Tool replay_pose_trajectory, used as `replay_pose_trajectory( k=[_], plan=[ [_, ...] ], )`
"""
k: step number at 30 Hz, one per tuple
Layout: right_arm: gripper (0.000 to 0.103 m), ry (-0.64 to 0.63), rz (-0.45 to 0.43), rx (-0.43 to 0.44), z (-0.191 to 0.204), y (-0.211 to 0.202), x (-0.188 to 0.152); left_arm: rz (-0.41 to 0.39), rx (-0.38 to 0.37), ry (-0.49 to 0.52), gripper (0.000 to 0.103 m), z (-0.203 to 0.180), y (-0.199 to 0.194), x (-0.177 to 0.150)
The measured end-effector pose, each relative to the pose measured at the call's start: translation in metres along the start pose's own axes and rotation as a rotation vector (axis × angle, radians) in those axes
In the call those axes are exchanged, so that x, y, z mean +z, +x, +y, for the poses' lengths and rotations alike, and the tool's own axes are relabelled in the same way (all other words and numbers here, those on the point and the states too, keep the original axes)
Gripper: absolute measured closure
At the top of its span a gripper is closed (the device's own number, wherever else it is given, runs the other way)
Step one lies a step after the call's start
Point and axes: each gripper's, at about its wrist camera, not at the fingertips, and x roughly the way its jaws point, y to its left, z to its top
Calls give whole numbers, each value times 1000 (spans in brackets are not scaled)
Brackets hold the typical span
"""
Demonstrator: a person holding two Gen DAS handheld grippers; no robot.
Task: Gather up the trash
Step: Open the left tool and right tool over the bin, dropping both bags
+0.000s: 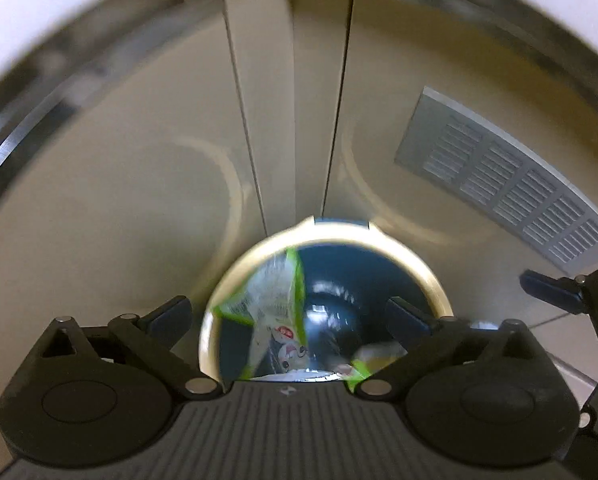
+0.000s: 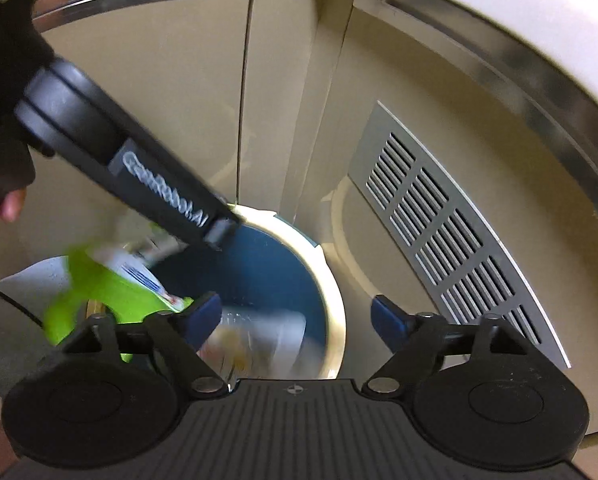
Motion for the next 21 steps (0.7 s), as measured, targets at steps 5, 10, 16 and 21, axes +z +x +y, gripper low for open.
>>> replay_pose_trajectory(
  k=[5,10,16,21],
  plan=[
    [16,10,-18,-10,-4,-25,0,-32,30,56,0,3,-35,-8],
    [13,38,-77,6,-11,-73,1,-86,13,-1,0,18,-88,-27],
    [9,16,-148,35,-5,-111,-2,-97,-24,-73,0,24,-124,-57],
    [9,46,-136,58,-7,-113,-1,-77,1,-19,0,16,-131,-66]
  ],
)
